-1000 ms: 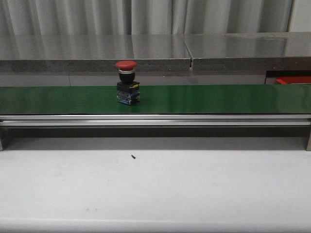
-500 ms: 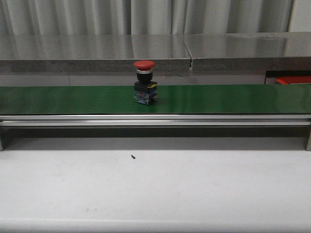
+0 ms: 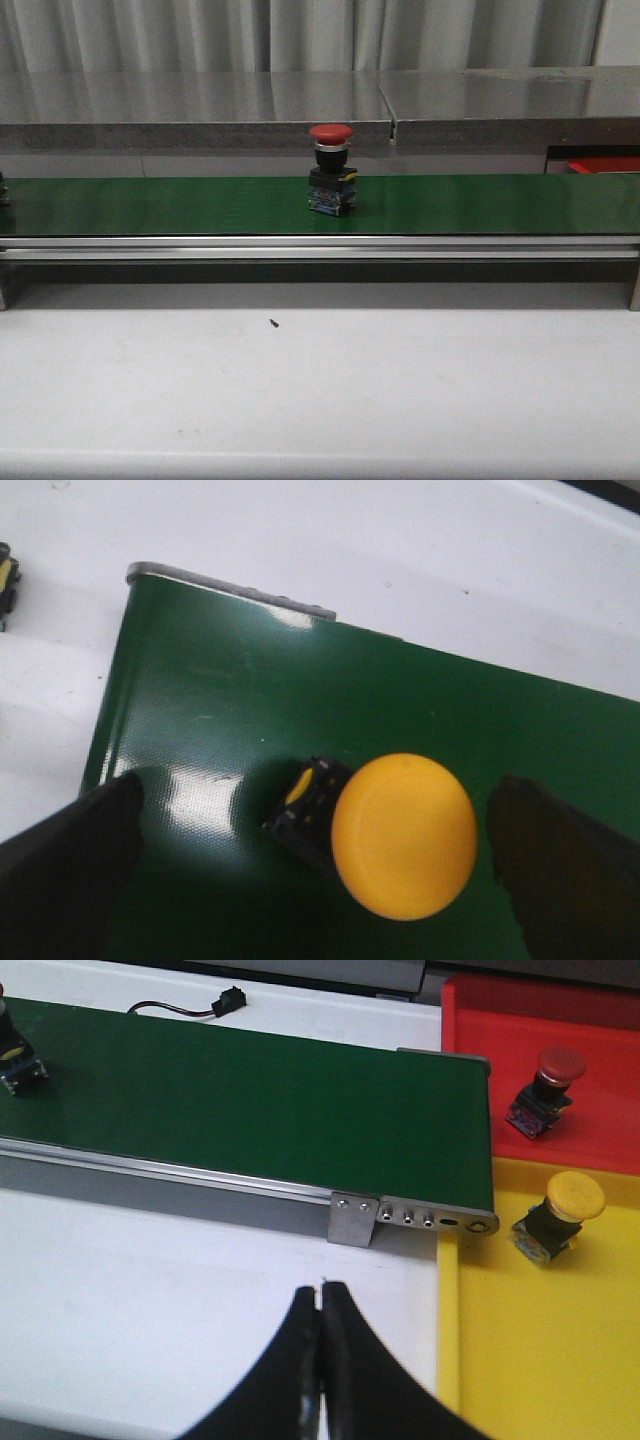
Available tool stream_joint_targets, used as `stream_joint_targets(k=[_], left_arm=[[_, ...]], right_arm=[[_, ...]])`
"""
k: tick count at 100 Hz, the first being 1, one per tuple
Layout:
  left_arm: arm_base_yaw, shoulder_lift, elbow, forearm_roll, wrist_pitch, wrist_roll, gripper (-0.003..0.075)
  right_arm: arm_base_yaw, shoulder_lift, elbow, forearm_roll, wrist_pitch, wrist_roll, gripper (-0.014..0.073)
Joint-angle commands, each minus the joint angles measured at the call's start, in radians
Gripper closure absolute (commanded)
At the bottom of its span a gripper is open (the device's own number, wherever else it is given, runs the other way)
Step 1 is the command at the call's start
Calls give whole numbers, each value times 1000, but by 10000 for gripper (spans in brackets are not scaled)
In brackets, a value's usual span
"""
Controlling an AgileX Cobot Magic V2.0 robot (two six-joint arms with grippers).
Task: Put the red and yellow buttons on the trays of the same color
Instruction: 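Grasp the yellow button and set it on the conveyor, left gripper, then lower the right gripper onto the red button at the conveyor end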
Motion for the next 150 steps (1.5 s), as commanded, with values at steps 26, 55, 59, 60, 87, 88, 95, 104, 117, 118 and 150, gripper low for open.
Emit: stream_joint_targets(k=[26,55,59,60,87,88,95,104,117,118,150], left_arm=[[-4,-228,-27,-156,-17,136,61],[-57,-462,108,-194,-127,251,62],[-79,-500,155,-194,-171,263,62],[-83,-515,164,-194,-179,267,62],[-280,-838,540,-201,-503,292,62],[-284,-855,548,-201,-508,292,62],[-314,-939,634,-211,-539,292,62],[-323,-1036,737,-234,-554,292,72],[-323,-1193,867,-238,-560,292,106],[-323,-1201,873,-238,-560,292,111],[-323,-1444,1037,-238,-558,292,335]], right_arm=[[1,-2,-25,16,-64,-8,662],[1,-2,-25,16,-64,-8,662],[1,-2,-25,16,-64,-8,662],[1,-2,-25,16,-64,-8,662],[1,-2,-25,16,-64,-8,662],[1,-2,-25,16,-64,-8,662],[1,-2,-25,16,-64,-8,662],[1,-2,-25,16,-64,-8,662],[1,-2,-25,16,-64,-8,662],[1,-2,-25,16,-64,-8,662],[1,-2,-26,7,-198,-15,662]])
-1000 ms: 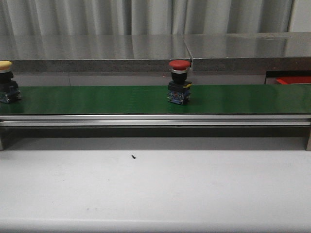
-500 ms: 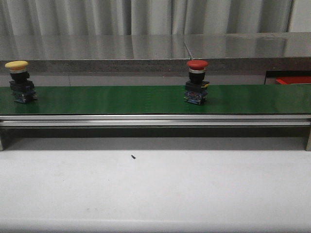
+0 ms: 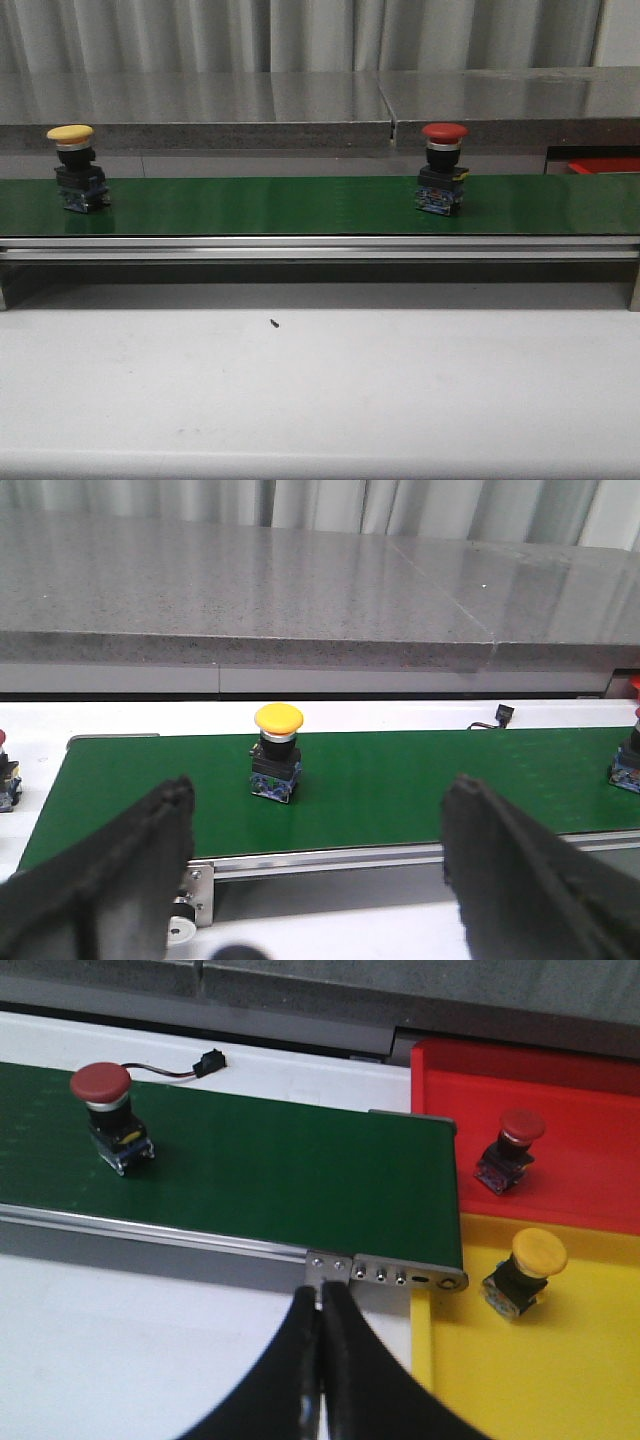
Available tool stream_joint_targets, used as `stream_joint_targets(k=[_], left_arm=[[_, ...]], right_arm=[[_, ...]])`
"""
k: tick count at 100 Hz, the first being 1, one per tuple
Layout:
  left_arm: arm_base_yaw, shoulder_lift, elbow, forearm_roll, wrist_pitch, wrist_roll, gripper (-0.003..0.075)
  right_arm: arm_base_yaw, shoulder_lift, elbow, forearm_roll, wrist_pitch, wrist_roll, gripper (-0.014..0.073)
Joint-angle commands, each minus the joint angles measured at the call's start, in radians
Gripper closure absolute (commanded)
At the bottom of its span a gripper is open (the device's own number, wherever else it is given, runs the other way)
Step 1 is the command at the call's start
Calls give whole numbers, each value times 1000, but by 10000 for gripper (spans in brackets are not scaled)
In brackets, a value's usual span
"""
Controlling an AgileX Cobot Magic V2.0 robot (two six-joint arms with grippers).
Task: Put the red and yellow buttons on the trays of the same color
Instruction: 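Lower the right gripper onto the red button at the conveyor end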
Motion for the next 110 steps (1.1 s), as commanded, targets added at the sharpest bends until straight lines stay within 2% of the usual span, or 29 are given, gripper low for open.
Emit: stream_joint_targets(k=[1,33,50,69,74,81,96,110], left_arm=[[-7,-29,-10,-27,-58,2,344],[-7,-36,-5,-27,-47,2,739],[-7,-36,-5,-27,-47,2,739],[-7,-36,-5,-27,-47,2,739],[-7,-36,-5,-27,-47,2,739],[-7,-36,-5,-27,-47,2,739],[-7,-36,-5,-27,-47,2,739],[-7,-36,-5,-27,-47,2,739]], right_arm=[[1,-2,-26,7,-91,-9,662],[1,0,-26,8,-104,-9,662],[1,5,-26,26,-108,-9,662],[1,5,-26,44,-8,-9,647],[1,5,-26,44,10,-9,599],[1,5,-26,44,26,-9,453],[1,6,-26,46,22,-9,-73],[1,56,-32,47,-14,-10,-31]])
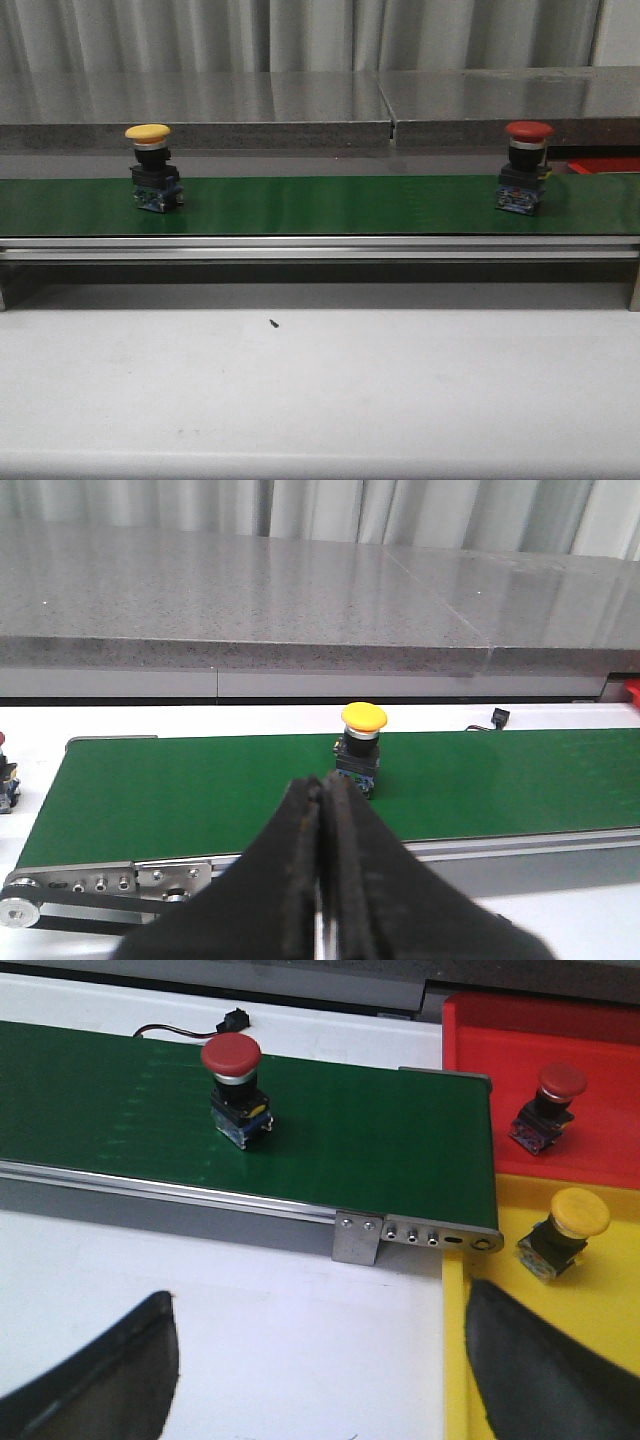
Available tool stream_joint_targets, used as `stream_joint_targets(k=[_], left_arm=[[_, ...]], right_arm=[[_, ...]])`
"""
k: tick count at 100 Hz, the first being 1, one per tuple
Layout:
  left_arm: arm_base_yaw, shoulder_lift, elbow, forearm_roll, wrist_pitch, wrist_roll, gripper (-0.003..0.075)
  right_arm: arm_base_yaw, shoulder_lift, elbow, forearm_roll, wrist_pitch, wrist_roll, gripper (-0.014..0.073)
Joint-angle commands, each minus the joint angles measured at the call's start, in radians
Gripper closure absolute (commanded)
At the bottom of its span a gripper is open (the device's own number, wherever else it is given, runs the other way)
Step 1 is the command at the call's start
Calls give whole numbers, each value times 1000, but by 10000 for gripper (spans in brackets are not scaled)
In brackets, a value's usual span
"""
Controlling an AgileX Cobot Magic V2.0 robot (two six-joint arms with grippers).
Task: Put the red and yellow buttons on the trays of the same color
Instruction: 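Lower the right gripper onto the red button at the conveyor end, then carry the red button into the red tray with the right gripper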
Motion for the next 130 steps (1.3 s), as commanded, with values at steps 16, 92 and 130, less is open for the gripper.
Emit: stream_joint_targets(k=[16,92,130], left_arm=[[-7,5,-28,-25,-48,2,739],[-7,5,-28,-25,-48,2,739],[-7,5,-28,-25,-48,2,739]], right_arm=[[1,217,-75,20,-92,-11,-31],[81,993,-605,20,-106,-90,-15],[78,1125,-709,11,-33,-90,456]])
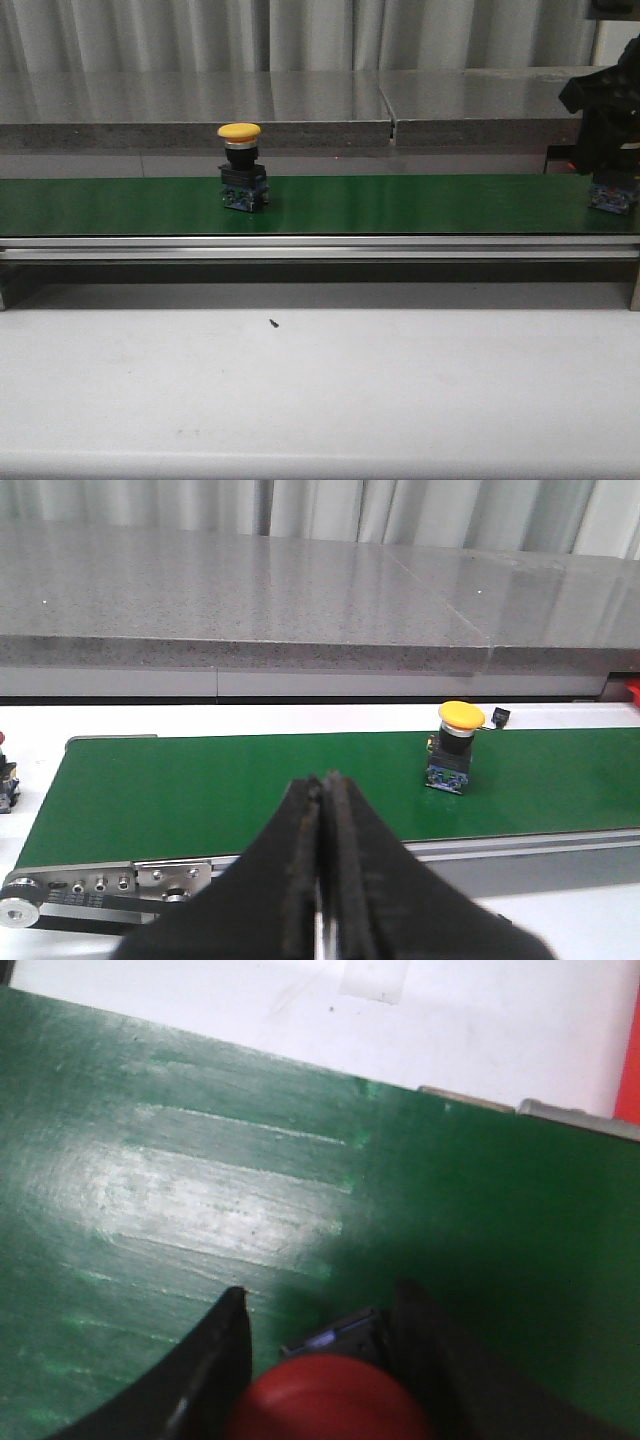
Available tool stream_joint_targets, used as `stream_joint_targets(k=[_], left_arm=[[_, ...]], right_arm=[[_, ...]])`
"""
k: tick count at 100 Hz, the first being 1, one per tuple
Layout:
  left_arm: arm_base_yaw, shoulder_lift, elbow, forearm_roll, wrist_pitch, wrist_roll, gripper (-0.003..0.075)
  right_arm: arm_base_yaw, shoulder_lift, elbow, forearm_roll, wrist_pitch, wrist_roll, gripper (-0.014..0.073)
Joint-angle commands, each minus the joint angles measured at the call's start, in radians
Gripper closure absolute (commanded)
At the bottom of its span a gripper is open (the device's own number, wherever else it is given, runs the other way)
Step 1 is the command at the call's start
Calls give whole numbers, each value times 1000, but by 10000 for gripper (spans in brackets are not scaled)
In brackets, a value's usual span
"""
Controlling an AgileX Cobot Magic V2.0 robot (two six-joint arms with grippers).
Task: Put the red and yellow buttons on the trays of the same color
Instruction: 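Carry the red button into the red tray with the right gripper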
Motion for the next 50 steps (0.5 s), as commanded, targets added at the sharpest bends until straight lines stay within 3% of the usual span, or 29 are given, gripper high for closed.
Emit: stream_joint_targets(k=[1,8,24,50], left_arm=[[-7,5,-28,-25,-48,2,739],[-7,5,-28,-25,-48,2,739],[-7,5,-28,-25,-48,2,739],[-7,5,-28,-25,-48,2,739]], right_arm=[[-4,-44,-39,9,2,-11,473],[-8,-50,-64,4,6,-11,523],[-71,-56,-177,3,89,-10,527],[-309,-35,-324,3,151,4,527]])
